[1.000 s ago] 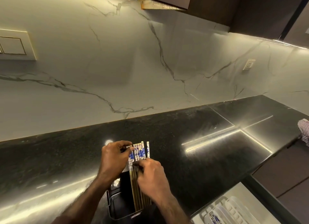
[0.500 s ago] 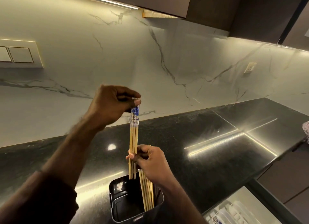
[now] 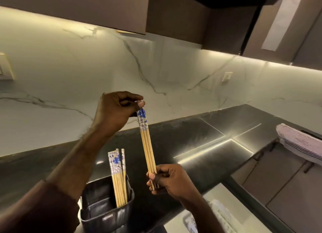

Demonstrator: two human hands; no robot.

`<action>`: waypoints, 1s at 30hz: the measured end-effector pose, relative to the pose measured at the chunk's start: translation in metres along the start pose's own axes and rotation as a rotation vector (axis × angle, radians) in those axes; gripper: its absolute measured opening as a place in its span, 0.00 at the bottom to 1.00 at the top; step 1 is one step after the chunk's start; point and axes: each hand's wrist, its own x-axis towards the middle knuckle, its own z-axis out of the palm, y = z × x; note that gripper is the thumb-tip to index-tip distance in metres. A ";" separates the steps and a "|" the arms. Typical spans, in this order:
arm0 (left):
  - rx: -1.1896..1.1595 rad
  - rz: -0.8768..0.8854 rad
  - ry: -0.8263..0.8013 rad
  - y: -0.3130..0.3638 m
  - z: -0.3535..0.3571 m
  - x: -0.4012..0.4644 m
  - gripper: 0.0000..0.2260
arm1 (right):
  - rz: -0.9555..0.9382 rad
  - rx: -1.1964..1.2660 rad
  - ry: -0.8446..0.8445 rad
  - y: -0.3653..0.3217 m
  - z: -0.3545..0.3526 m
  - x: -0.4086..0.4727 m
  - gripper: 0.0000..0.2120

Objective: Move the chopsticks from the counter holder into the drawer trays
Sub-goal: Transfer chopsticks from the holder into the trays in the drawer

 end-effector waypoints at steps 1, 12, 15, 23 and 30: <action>-0.005 -0.005 -0.014 0.003 0.017 -0.009 0.07 | 0.011 -0.029 0.029 0.003 -0.014 -0.016 0.04; -0.200 -0.211 -0.090 0.006 0.226 -0.145 0.10 | 0.234 -0.119 0.301 0.065 -0.165 -0.218 0.04; -0.292 -0.391 -0.084 -0.005 0.275 -0.178 0.13 | 0.323 -0.140 0.353 0.087 -0.198 -0.256 0.08; -0.314 -0.582 -0.196 -0.040 0.358 -0.242 0.11 | 0.479 -0.242 0.443 0.132 -0.246 -0.287 0.04; -0.186 -0.643 -0.233 -0.098 0.397 -0.245 0.13 | 0.560 -0.299 0.404 0.178 -0.281 -0.255 0.11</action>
